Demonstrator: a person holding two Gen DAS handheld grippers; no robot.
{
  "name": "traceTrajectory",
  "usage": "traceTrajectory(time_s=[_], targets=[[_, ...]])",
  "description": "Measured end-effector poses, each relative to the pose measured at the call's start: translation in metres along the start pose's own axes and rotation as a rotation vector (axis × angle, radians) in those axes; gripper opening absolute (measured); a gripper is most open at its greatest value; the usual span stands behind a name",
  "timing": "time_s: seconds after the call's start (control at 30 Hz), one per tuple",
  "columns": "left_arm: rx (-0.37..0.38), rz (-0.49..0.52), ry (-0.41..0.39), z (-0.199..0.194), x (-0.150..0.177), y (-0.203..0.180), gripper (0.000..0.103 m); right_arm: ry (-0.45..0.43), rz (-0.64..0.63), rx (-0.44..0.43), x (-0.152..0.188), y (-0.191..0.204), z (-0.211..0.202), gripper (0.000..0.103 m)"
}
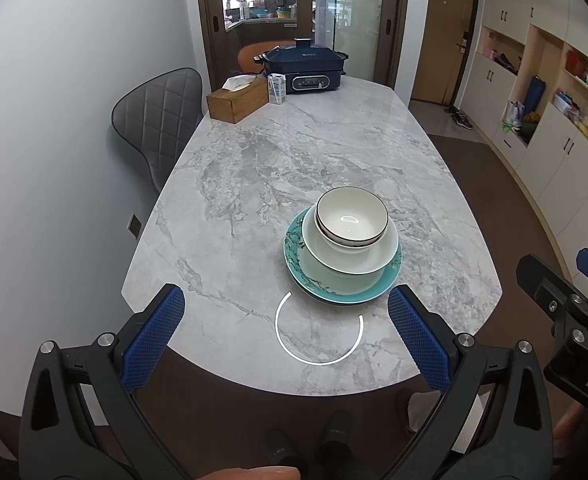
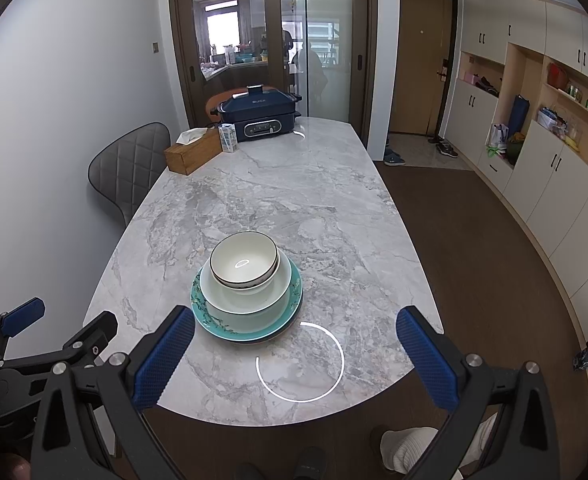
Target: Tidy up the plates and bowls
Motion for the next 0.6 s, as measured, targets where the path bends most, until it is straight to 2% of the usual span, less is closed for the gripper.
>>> traceTrajectory(time_s=[0.6], targets=[[-0.003,-0.001,0.0,0.0003,-0.0002,-0.0016,0.103,0.0,0.002,0.002,0.0005,0.0011,-0.0011,0.103]])
Point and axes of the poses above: each gripper's, at about its wrist camera, not at the fingertips, and z roughly the way its jaws point, y to its left, x to its underside, the point moved 5 cm from there along z, roughly the way its jaws point, and after that the axes turned 3 degrees about -y, right-handed, at the moved point
